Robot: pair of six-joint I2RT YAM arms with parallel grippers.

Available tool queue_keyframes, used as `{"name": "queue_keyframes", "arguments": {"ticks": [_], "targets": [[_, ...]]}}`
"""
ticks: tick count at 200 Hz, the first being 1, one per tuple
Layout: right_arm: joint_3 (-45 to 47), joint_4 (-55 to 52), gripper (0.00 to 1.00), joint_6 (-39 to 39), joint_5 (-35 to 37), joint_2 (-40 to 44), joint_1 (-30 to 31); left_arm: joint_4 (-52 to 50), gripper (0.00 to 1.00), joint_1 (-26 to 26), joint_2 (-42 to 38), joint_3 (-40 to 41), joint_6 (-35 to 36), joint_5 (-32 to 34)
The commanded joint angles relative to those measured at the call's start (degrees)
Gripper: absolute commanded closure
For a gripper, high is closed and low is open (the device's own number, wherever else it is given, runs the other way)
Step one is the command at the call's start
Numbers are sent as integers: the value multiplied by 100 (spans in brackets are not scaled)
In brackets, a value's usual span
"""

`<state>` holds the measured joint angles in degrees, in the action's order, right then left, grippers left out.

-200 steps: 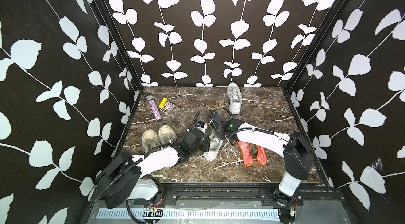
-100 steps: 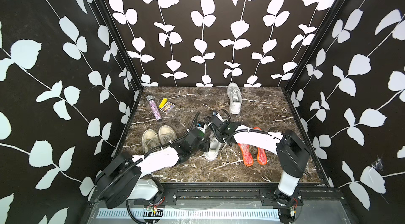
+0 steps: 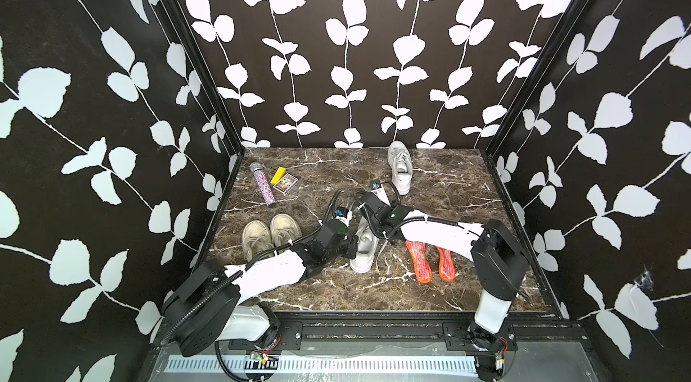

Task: Remove the insole from the shoe
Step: Untie the shoelace on the shoe.

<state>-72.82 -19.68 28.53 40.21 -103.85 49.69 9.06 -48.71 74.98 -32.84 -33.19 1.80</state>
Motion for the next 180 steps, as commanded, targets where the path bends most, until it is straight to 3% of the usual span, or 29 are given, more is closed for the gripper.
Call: {"name": "queue_keyframes", "arguments": {"ticks": [1,53,89,111,142,180], "targets": [[-196,351,32,462,569,51,-272,-186,100,-86,-295,110,38,-130],[-38,340,23,743,564,399,-589,-150,100,-95,-291,145,12,-111],[474,1595,22,292,-622,814,-642,-176,100,-95,-289,124,18,-92],[735,2052,22,413,-1168,964,-627,-142,100,-96,-248,128,9,-106],[1270,3180,21,384,-1755,1164,-626,-115,100,-110,-197,120,12,-127],[1575,3829,19,261,-2055,1612,-634,-155,100,-107,-222,103,29,-102]]}}
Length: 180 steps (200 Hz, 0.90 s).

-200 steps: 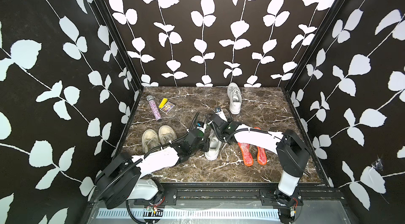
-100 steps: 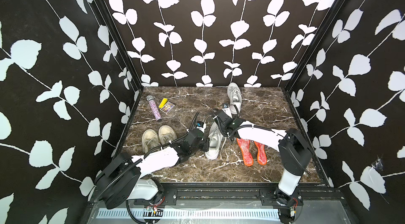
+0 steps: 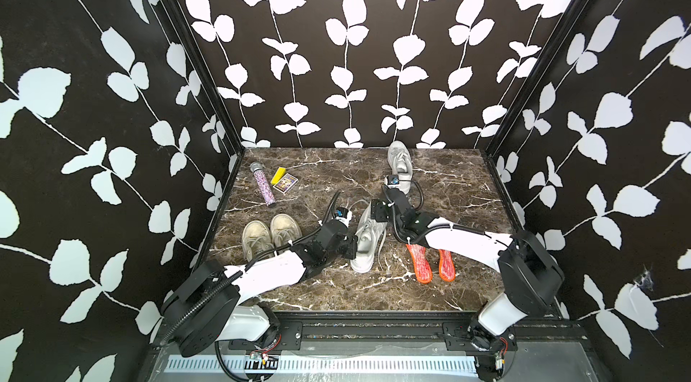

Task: Remove the insole from the shoe
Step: Untie the shoelace on the shoe.

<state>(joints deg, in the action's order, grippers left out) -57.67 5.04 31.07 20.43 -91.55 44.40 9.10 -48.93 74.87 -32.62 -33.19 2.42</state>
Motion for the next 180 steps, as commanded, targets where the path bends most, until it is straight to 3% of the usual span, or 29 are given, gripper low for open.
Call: {"name": "queue_keyframes", "arguments": {"ticks": [1,72,180], "targets": [[75,1376,19,1,-84,391,-102,-157,100,-84,-215,81,26,-163],[555,1319,17,-329,102,1135,-90,-137,100,-82,-186,102,7,-138],[-120,-1750,21,-71,-1128,731,-71,-138,100,-82,-60,19,67,-145]]}}
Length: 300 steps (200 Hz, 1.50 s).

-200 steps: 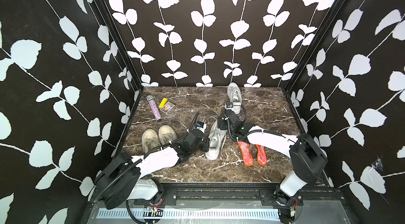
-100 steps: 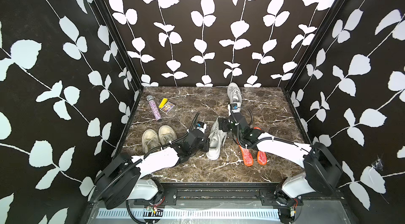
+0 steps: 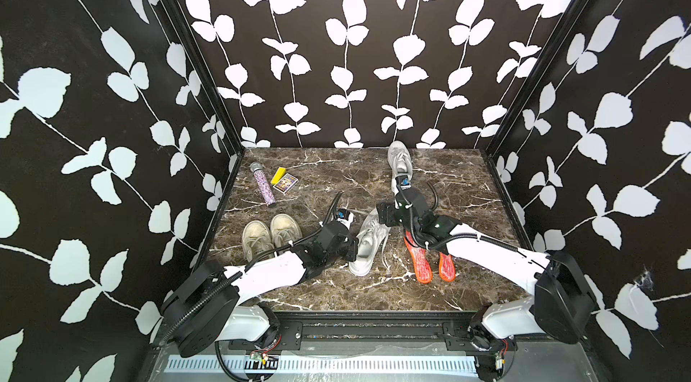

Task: Remove the insole from the shoe
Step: Untie the shoelace on the shoe.

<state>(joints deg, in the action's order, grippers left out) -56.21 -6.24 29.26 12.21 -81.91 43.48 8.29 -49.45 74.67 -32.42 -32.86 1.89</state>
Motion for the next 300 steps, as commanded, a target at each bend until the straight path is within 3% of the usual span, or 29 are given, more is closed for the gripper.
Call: {"name": "queue_keyframes", "arguments": {"ticks": [1,44,108,185,239,300], "targets": [[-271,-623,22,104,-320,-244,20,-57,100,-30,-36,-1,34,-92],[-528,-626,23,-33,-693,-765,81,-93,100,-29,-14,-56,50,-127],[-793,-881,27,-139,7,-1261,108,-144,100,-29,-100,-25,43,-97],[-585,-887,28,-162,168,-1147,112,-119,100,-34,-89,-2,21,-110],[-496,81,28,-161,282,-1501,103,24,100,-53,-15,-36,59,-302],[-839,379,27,-100,359,-2022,90,-8,100,-109,-89,-27,120,-330]]}}
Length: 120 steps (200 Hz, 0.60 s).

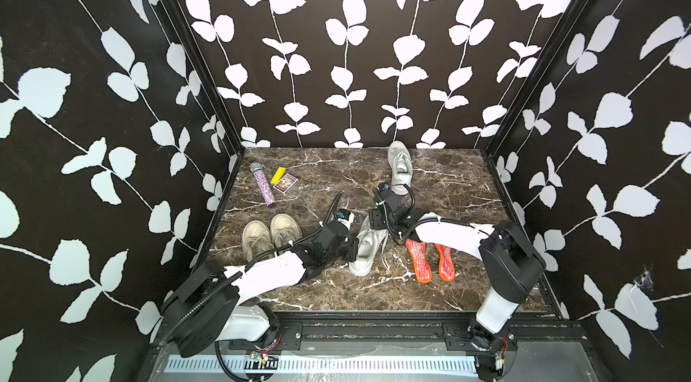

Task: Remove the insole from the shoe
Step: Untie the shoelace on the shoe.

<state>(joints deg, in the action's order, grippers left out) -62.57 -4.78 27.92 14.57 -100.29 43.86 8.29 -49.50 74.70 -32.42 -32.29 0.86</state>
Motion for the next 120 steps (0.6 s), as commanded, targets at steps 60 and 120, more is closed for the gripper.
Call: {"name": "queue_keyframes", "arguments": {"ticks": [60,120], "targets": [[-812,-415,26,-14,881,-468,-205,-75,100,-122,-130,-59,91,-193],[-716,-1423,26,-371,-44,749,-91,-285,100,-122,-194,-71,32,94]]}}
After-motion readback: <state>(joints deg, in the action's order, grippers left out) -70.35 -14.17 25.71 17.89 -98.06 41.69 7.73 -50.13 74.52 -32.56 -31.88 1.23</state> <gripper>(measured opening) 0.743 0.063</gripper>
